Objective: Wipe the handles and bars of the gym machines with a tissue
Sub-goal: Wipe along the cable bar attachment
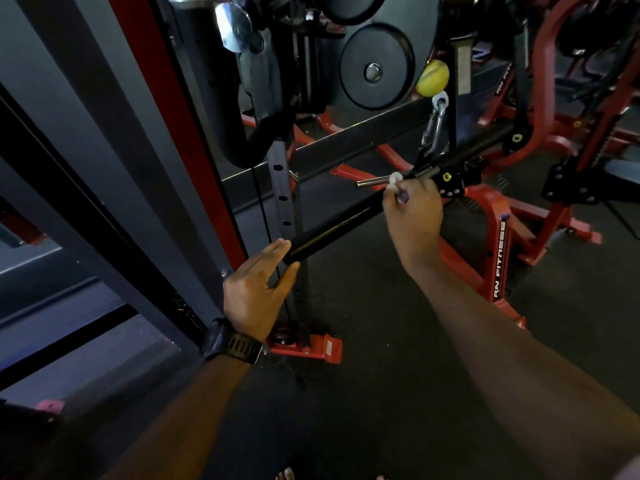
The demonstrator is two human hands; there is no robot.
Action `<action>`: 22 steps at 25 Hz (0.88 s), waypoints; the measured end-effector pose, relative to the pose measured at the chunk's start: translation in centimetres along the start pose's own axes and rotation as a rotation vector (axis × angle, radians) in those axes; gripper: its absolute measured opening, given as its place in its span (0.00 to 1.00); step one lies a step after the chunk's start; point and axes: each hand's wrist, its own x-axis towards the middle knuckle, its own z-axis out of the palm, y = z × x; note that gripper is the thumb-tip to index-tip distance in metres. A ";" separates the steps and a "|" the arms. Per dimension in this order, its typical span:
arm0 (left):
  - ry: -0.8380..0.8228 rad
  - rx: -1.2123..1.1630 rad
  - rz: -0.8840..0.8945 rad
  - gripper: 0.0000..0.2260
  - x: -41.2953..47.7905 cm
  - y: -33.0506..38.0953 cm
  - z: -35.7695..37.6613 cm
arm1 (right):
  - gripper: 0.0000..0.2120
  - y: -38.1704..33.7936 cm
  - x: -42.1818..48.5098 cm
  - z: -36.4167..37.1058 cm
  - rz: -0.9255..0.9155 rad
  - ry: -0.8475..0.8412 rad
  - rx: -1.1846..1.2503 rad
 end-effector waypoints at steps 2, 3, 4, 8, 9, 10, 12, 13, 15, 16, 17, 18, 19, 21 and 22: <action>0.012 -0.012 -0.005 0.16 0.0 0.1 0.0 | 0.06 0.0 -0.3 -0.1 0.038 0.028 0.083; 0.007 -0.016 0.000 0.16 0.0 0.1 -0.1 | 0.07 0.1 -0.4 0.0 0.104 0.061 0.139; -0.003 -0.007 0.014 0.16 -0.1 0.1 0.0 | 0.07 -0.1 -0.4 0.0 0.208 0.100 0.208; -0.012 0.036 0.023 0.17 -0.4 0.3 0.2 | 0.06 -0.4 -0.6 0.6 0.336 0.131 0.366; -0.013 0.029 0.012 0.17 -0.3 0.3 0.2 | 0.07 -0.5 -0.3 0.6 0.372 0.158 0.411; -0.016 0.023 0.014 0.17 -0.4 0.3 0.2 | 0.08 -0.4 -0.1 0.8 0.457 0.197 0.490; -0.012 0.028 0.025 0.17 -0.7 0.5 0.2 | 0.11 -0.2 0.1 1.0 0.617 0.220 0.665; -0.002 0.027 0.019 0.17 -0.6 0.6 0.1 | 0.12 -0.4 0.1 1.3 0.661 0.210 0.707; -0.004 0.000 -0.021 0.17 -0.3 0.6 -0.1 | 0.10 -0.9 -0.2 2.1 0.768 0.219 0.804; -0.014 -0.007 -0.025 0.17 -0.4 0.5 -0.1 | 0.10 -1.2 -0.3 2.3 0.842 0.253 0.890; -0.023 -0.002 -0.018 0.17 -0.5 0.5 -0.1 | 0.09 -1.3 -0.4 2.3 0.911 0.286 0.975; -0.023 0.011 -0.009 0.17 -0.6 0.4 -0.2 | 0.08 -1.3 -0.5 2.3 0.966 0.300 1.048; -0.014 0.018 -0.003 0.17 -0.6 0.3 -0.3 | 0.07 -1.4 -0.4 2.0 1.003 0.298 1.099; -0.013 0.011 -0.011 0.16 -0.5 0.2 -0.5 | 0.09 -1.4 -0.4 1.8 1.041 0.298 1.207; -0.024 0.008 -0.008 0.17 -0.6 0.2 -0.4 | 0.11 -1.3 -0.3 1.8 1.062 0.323 1.247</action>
